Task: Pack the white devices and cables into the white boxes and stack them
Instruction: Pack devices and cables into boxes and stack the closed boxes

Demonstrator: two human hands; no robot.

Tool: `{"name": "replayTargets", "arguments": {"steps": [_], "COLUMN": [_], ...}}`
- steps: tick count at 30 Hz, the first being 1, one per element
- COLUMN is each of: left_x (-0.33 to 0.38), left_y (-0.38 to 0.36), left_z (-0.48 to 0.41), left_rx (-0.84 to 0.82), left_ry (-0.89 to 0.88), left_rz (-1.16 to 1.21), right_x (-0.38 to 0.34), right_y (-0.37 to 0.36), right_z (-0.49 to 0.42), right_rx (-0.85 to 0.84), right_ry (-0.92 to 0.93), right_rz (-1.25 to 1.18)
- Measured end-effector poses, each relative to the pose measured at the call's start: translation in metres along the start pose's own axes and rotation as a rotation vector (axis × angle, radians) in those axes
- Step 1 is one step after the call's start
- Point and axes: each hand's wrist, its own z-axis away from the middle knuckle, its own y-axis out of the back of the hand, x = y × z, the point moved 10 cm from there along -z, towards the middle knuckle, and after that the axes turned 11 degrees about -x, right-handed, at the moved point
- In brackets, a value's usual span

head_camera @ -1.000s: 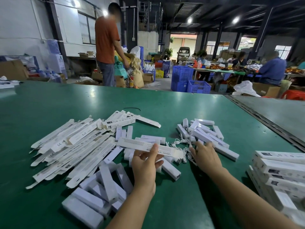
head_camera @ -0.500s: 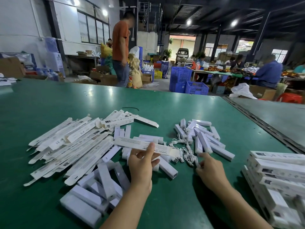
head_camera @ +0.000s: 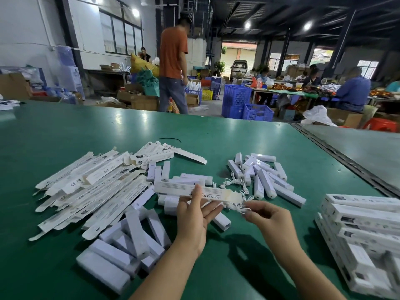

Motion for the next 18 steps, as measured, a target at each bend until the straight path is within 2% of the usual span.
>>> {"name": "replayTargets", "arguments": {"steps": [5,9,13,18], "left_x": [-0.003,-0.006,-0.007,-0.006], "left_y": [-0.002,-0.003,-0.006,-0.01], "left_z": [0.002,0.002,0.004,0.006], "left_rx": [0.004,0.004,-0.02,-0.037], "left_ry": [0.027,0.055,0.079,0.096], "left_rz": [0.063,0.04,0.013,0.027], "right_x": [-0.007,-0.021,-0.027,-0.021], "right_y": [-0.019,-0.037,-0.046,-0.044], "right_z": [0.004,0.013,0.015,0.012], "right_rx": [-0.073,-0.202,-0.308,-0.327], "right_ry": [0.079,0.211,0.262,0.247], "right_rz": [0.044,0.221,0.37,0.313]}}
